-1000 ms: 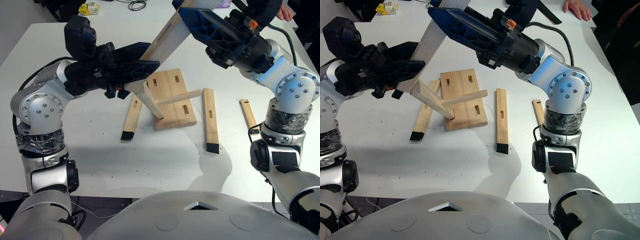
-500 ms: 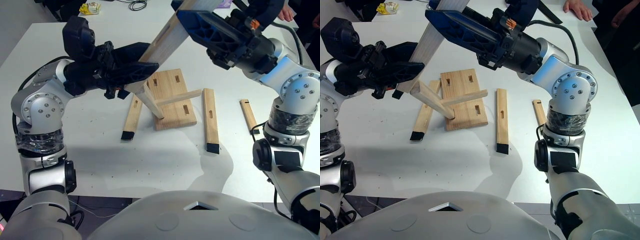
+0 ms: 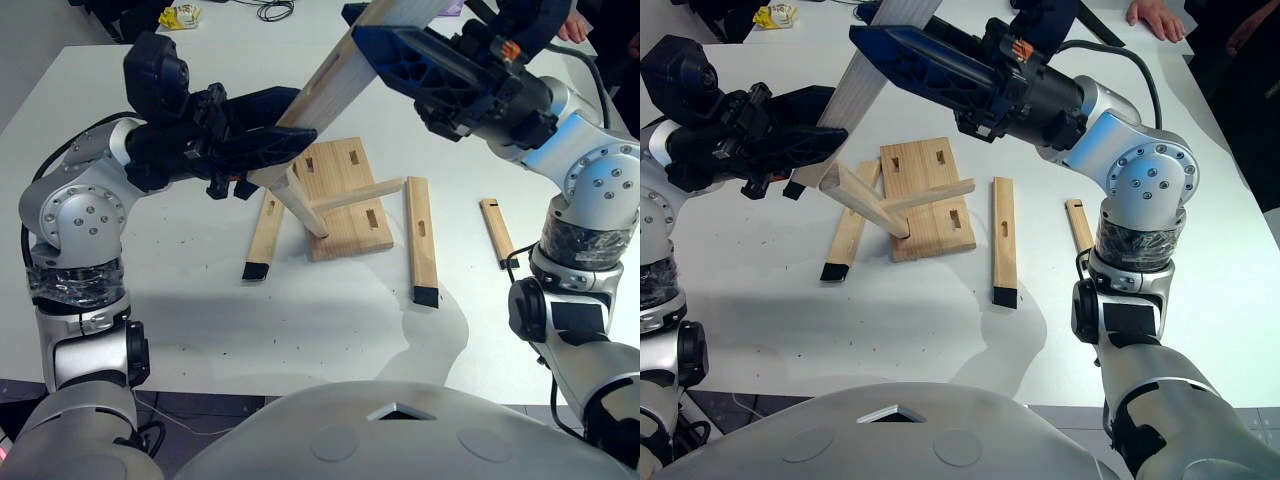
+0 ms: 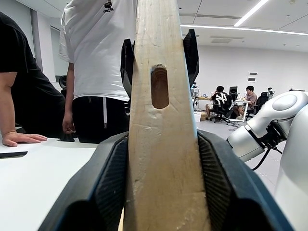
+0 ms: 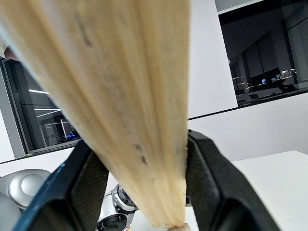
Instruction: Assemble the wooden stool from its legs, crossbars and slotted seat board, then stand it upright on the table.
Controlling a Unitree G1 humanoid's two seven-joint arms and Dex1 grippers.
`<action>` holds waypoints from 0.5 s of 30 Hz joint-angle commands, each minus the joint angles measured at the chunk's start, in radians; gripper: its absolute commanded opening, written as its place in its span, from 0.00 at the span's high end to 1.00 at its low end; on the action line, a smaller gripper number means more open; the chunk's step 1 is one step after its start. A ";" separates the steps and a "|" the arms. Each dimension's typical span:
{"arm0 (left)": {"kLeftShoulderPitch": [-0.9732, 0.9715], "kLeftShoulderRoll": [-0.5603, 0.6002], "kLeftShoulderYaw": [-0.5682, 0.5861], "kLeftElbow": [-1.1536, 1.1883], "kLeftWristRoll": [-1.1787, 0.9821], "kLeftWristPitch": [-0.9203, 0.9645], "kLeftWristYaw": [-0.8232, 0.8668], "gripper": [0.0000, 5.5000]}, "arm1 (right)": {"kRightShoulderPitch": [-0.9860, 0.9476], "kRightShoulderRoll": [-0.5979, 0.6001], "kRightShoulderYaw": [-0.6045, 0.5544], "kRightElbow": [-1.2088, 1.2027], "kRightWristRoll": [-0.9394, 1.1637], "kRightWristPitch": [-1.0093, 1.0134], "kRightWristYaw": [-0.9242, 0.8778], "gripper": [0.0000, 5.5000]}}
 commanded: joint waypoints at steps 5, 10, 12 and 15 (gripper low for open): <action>-0.004 0.020 -0.014 0.049 0.081 0.006 0.044 0.63 | 0.012 -0.004 -0.033 -0.001 0.017 -0.032 -0.010 0.60; -0.015 0.010 0.041 0.047 0.026 0.039 0.094 0.46 | 0.017 0.002 -0.055 -0.004 -0.001 -0.074 -0.033 0.61; -0.022 0.005 0.073 0.046 -0.003 0.052 0.120 0.40 | 0.025 0.005 -0.066 -0.008 -0.004 -0.092 -0.054 0.61; -0.025 0.004 0.109 0.041 -0.029 0.064 0.151 0.30 | 0.038 0.011 -0.078 -0.006 -0.011 -0.114 -0.085 0.63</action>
